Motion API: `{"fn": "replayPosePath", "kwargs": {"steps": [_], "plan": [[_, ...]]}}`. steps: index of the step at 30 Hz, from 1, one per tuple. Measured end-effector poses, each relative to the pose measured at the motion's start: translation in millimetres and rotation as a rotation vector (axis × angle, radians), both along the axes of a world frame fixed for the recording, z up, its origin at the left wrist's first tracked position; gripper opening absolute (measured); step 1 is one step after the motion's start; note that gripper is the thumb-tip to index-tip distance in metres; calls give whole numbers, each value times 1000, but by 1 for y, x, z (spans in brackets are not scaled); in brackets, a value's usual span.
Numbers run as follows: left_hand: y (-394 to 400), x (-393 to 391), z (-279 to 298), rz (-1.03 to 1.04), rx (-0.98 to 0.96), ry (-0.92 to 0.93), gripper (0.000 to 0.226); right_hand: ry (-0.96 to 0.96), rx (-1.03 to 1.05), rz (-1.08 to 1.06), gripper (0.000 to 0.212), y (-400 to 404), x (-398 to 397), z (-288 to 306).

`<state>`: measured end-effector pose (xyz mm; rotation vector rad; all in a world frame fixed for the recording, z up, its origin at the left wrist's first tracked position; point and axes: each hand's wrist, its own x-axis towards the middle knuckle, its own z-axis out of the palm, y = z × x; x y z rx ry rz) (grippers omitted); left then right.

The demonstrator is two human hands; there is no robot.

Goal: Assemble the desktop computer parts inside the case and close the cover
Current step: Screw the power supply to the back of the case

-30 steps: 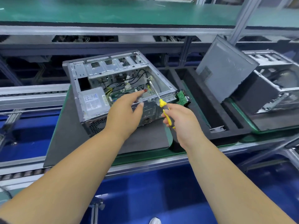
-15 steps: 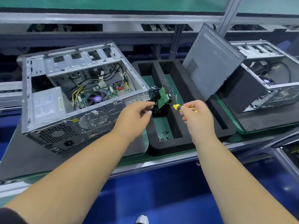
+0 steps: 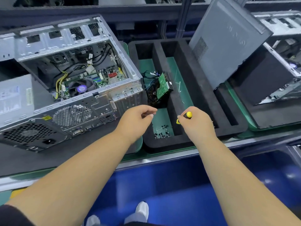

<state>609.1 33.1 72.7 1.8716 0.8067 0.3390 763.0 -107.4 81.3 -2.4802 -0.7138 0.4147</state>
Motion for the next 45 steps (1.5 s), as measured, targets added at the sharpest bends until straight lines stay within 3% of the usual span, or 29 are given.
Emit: {"fn": "replayPosePath", "kwargs": {"steps": [16, 31, 40, 45], "plan": [[-4, 9, -8, 21, -8, 16, 24, -74, -113, 166, 16, 9, 8, -32], [-6, 9, -9, 13, -25, 27, 25, -55, -123, 183, 16, 12, 7, -33], [-5, 10, -8, 37, -76, 21, 25, -68, -70, 152, 17, 9, 8, -19], [-4, 14, -6, 79, -179, 54, 21, -22, 102, 85, 15, 1, 12, 11]]}}
